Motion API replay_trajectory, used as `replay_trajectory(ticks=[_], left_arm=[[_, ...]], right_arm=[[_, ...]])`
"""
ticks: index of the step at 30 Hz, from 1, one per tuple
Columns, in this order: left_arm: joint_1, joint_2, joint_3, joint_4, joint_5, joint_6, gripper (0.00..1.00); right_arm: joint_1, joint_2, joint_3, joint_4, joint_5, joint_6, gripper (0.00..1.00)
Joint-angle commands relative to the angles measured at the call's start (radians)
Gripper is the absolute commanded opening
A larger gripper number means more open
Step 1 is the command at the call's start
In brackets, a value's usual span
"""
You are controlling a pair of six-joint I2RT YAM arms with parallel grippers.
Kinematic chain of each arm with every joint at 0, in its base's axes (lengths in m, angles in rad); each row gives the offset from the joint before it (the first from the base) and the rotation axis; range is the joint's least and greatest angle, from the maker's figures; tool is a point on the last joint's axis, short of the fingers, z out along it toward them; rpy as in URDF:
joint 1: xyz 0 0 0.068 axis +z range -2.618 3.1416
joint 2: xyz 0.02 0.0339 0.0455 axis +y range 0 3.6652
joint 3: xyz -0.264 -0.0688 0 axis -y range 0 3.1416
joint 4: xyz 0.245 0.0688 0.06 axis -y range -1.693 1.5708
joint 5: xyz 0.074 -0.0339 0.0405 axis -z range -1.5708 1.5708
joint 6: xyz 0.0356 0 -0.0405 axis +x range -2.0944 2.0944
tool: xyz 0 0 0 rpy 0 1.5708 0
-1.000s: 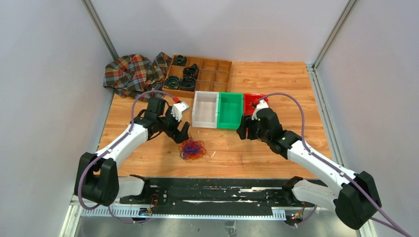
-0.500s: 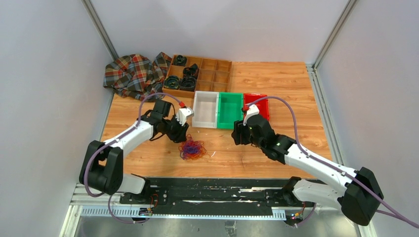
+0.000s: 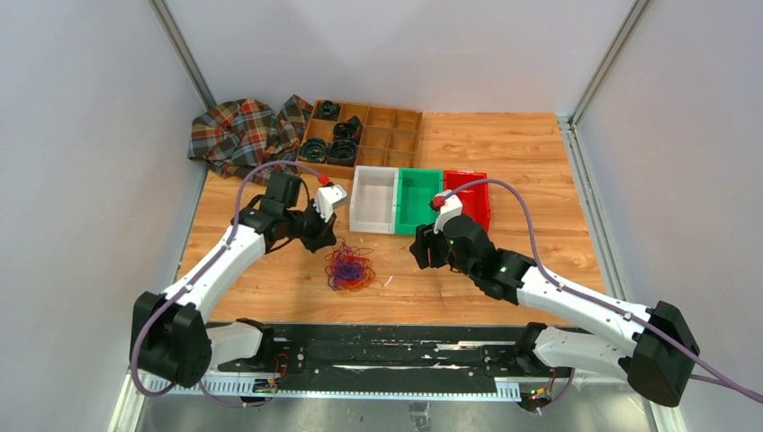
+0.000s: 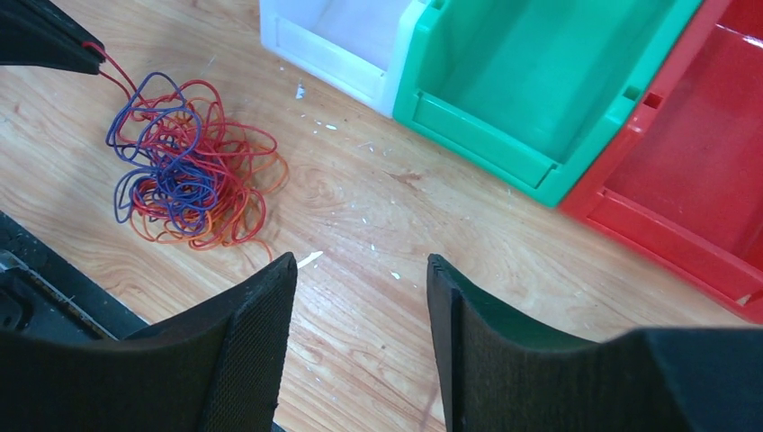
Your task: Untangle the cables
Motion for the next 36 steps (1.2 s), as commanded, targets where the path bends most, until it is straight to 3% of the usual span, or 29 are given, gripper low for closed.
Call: replay_trajectory(ticks=[1,8,13,23,36], left_arm=[[-0.008,-0.092,0.04,-0.084,0.052,-0.027,0.01],[-0.009,-0.188,0.115,-0.184,0.104,-0.092,0.01],[-0.009,-0.2,0.176,-0.245,0.114,-0.148,0.01],[-0.01,-0.243,0.265,-0.317,0.146,-0.208,0.01],[-0.013,-0.251,0.415,-0.382,0.204,-0.287,0.01]], right_arm=[[0.033,0.005,0.026,0.053,-0.006,-0.008,0.57],[0.084,0.031,0.03,0.225,-0.075,0.003,0.72],[0.141,0.108,0.079,0.362,-0.081,-0.005,0.77],[0.21,0.344,0.279,0.405,-0.073,-0.006,0.76],[0.21,0.479,0.334,0.472,-0.013,0.018,0.72]])
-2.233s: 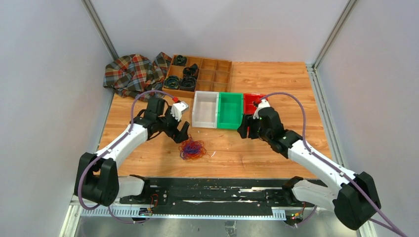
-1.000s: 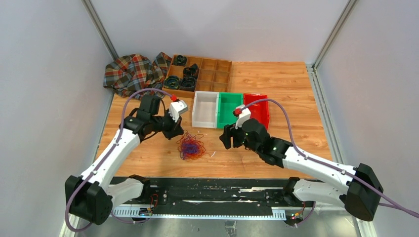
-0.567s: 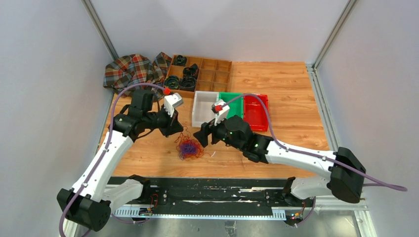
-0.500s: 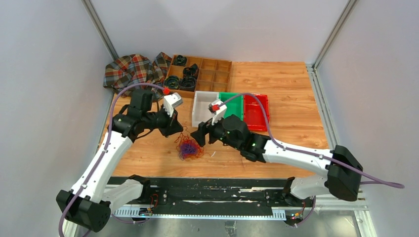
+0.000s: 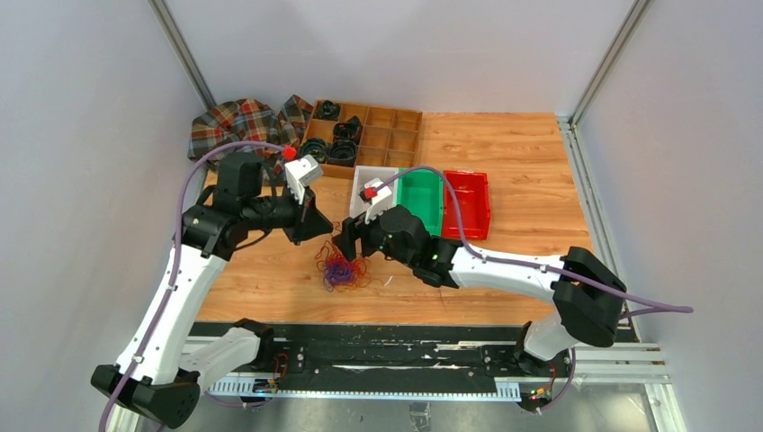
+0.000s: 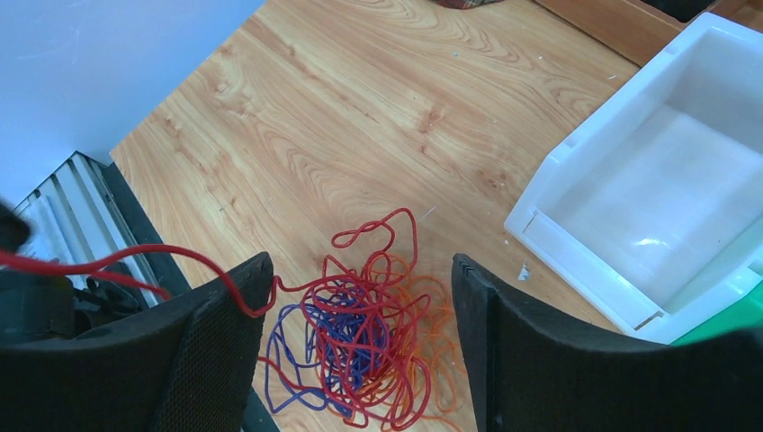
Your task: Untangle the cables
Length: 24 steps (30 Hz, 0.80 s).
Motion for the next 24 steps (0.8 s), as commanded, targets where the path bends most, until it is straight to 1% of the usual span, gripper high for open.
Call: replay_trajectory(ticks=[1,7,10,15,24], left_arm=[[-0.009,-0.014,0.06,-0.022,0.055,-0.054,0.01],[-0.01,-0.013,0.124,-0.025,0.092,-0.103,0.01],[-0.01,0.007,0.18,-0.045,0.136,-0.089,0.01],[-0.01,0.061,0.31,-0.071,0.171,-0.136,0.01],[-0.01,0.079,0.523,-0.07,0.12,-0.168,0.0]], right_arm=[[0.01,0.024,0.038,0.053,0.053,0.013,0.72],[0.01,0.073,0.044,0.054,0.059,0.028,0.71],[0.011,0.103,0.03,0.056,0.079,0.044,0.72],[0.011,0.128,-0.032,0.092,0.103,0.085,0.72],[0.011,0.153,-0.114,0.086,0.122,0.103,0.72]])
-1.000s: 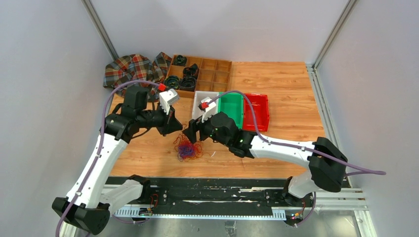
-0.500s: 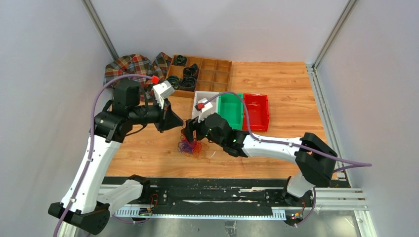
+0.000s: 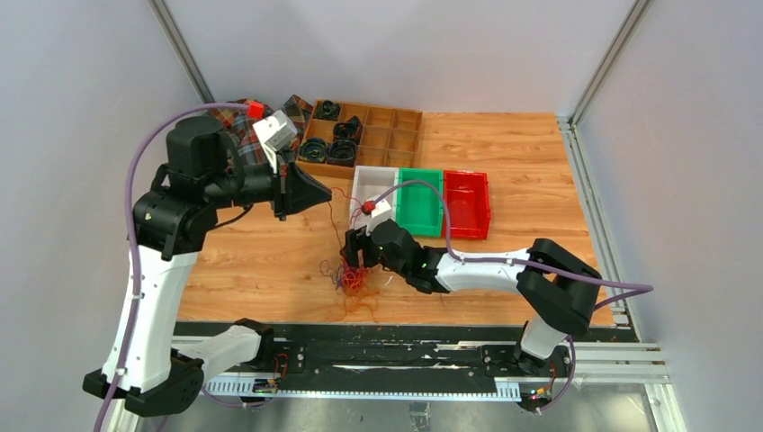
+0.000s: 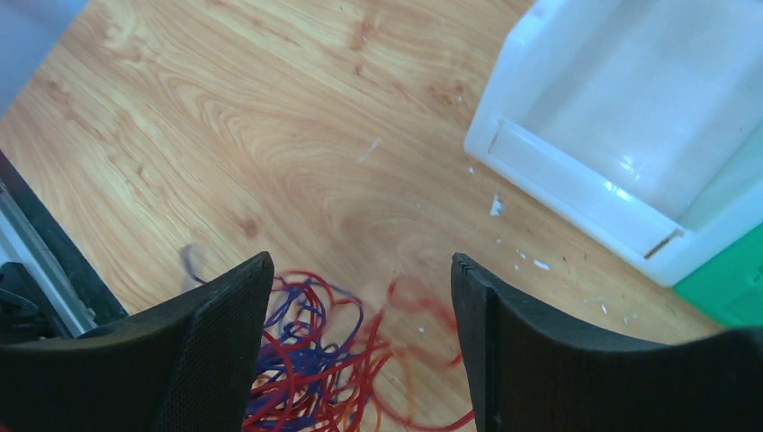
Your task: Untangle the cables
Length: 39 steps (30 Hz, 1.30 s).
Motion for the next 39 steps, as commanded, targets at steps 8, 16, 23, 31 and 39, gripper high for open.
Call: replay_trajectory(ticks=[8,16,23,31,39], left_arm=[[-0.009,0.049,0.325,0.013,-0.116,-0.022,0.0],[-0.008,0.156,0.605,0.01,-0.262,0.002,0.0],[-0.009,0.228,0.745,0.011,-0.39,0.02,0.0],[-0.009,0.254,0.803,0.047,-0.435,0.012,0.0],[-0.009,0.272,0.811,0.081,-0.445,0.014,0.0]], right_arm=[[0.011,0.01,-0.13,0.033,0.1,0.026,0.72],[0.011,-0.002,-0.169,0.03,0.142,0.016,0.72],[0.01,-0.112,-0.163,-0.013,0.199,-0.074,0.73],[0.011,-0.317,-0.091,-0.017,0.08,-0.206,0.82],[0.082,-0.334,0.044,0.015,-0.202,-0.293,0.84]])
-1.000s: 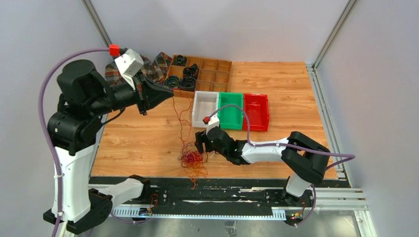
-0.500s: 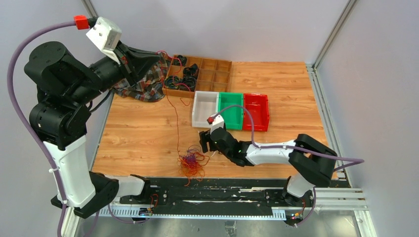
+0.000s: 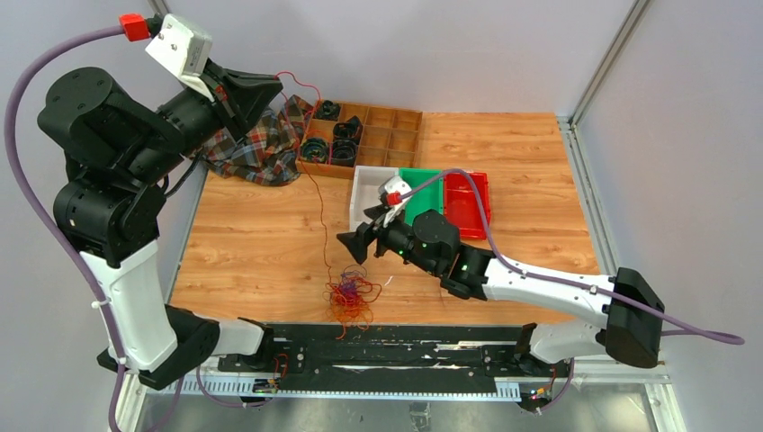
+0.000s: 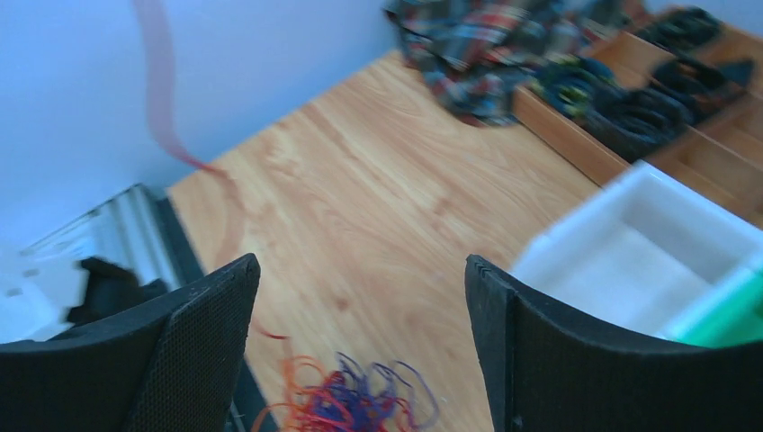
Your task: Untangle the cables
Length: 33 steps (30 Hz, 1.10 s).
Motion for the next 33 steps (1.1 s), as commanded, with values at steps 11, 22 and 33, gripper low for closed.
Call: replay_trajectory(ticks=[11,22,33], left_arm=[[-0.008,0.007,0.068,0.217,-0.015,-0.103,0.0],[-0.008,-0.037,0.039,0.574,-0.409,0.006,0.0],[-0.008,-0.051,0.052,0.871,-0.61,0.096,0.01]], right_arm=[[0.064,0.329,0.235,0.026,-0.113,-0.066,0.81],[0.025,0.501,0.101,0.051,0.022,-0.015,0.76],[0.025,0.49,-0.075,0.109,0.098,0.07,0.74]])
